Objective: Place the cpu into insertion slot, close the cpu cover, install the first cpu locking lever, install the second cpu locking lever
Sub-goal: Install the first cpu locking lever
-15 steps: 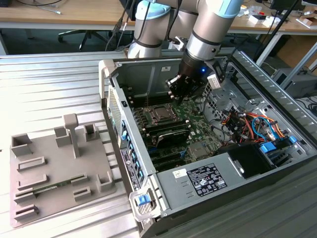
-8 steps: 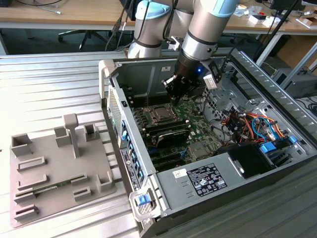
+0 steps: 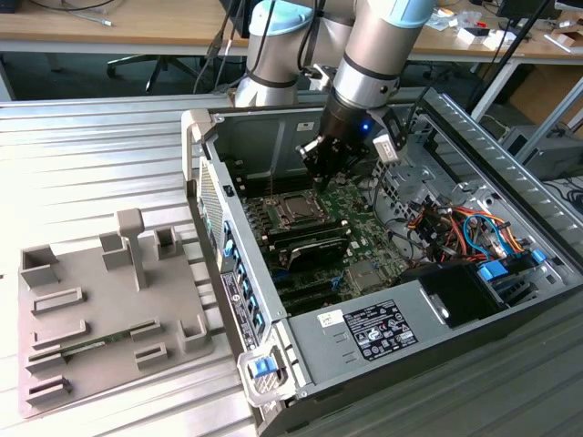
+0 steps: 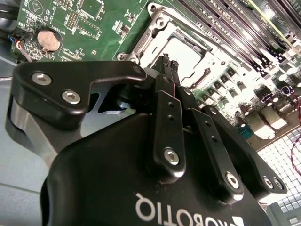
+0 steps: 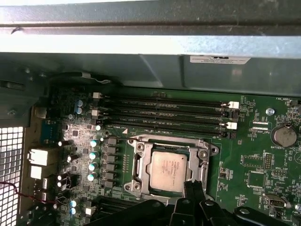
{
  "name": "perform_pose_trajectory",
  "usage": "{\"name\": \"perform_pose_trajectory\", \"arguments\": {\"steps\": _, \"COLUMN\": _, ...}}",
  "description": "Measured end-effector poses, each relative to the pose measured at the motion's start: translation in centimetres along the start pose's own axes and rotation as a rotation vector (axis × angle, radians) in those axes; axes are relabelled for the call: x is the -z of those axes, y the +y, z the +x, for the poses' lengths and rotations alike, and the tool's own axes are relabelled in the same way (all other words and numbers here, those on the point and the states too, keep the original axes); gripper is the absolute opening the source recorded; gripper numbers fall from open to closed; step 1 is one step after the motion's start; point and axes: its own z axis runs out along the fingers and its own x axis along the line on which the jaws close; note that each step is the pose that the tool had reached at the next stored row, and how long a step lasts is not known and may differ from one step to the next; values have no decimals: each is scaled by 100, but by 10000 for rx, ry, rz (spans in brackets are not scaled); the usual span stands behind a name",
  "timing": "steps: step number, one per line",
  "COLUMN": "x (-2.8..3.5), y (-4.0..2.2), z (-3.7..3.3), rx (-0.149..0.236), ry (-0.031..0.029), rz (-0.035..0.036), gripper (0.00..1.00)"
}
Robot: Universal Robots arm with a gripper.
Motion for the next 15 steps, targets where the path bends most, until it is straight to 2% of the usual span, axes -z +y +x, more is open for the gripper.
{"name": "perform_pose_trajectory", "arguments": {"steps": 15, "x": 28, "y": 1, "z": 16, "rx": -3, "ry": -15, "rz": -9, "gripper": 11}}
